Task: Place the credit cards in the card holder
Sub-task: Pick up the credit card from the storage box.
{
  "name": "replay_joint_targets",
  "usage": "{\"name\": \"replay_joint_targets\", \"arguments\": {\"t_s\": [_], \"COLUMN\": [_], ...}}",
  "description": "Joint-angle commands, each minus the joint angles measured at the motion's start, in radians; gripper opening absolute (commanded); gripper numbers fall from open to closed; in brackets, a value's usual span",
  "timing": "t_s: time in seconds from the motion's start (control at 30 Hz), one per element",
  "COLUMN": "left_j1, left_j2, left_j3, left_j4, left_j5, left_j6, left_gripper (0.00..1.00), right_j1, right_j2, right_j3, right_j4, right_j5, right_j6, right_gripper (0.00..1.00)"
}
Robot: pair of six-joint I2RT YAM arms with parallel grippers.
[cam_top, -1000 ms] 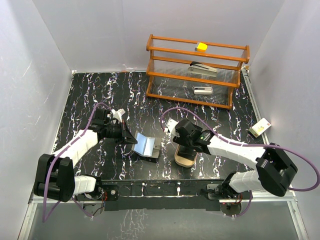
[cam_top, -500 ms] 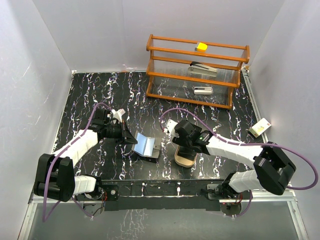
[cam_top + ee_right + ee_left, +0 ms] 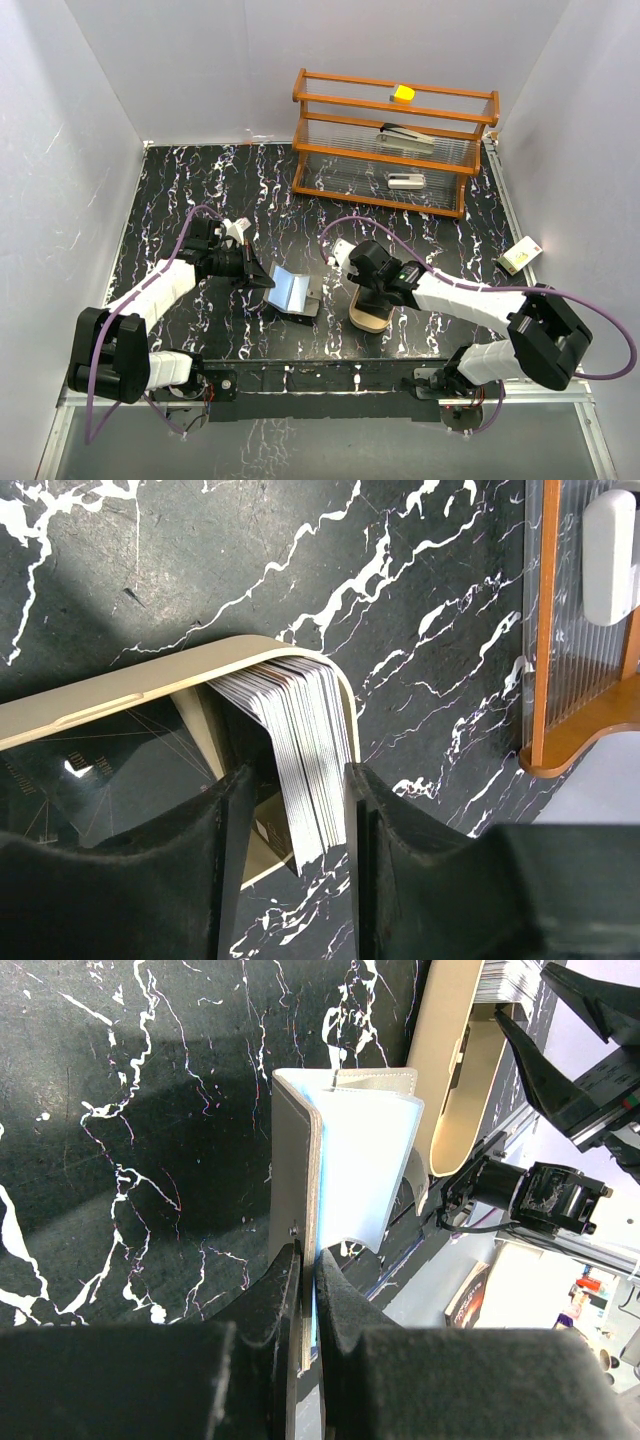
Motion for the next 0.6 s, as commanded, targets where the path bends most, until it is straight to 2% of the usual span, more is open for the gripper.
{"name": "replay_joint_targets", "arguments": {"t_s": [0.0,0.23,0.37,0.57], "left_j1": [-0.004,-0.005,-0.004,-0.004], "left_j2": [-0.004,-0.005,-0.002,0.000], "left_j3": [0.015,0.014,0.014,0.015], "left_j4": [-0.009,-0.007,-0.009,-0.009], "left_j5": [0.035,0.033,0.032,0.028], "left_j6": [0.008,0.006,0.007,0.006], "left_gripper": [0.00,0.00,0.00,0.00], "right_j1": [-0.003,-0.003,-0.003,-0.003], "right_j2": [-0.051,-0.062,-0.060,-0.072], "right_j3": [0.025,0.019,0.024,0.090], "right_j4": [0.041,0.046,0.035,-0.075], "right_j5": [0.001,-0.012,-0.019,-0.064], "right_j6": [-0.008,-0.006,-0.004,0.010], "right_gripper": [0.36,0.25,0.13,0.00]}}
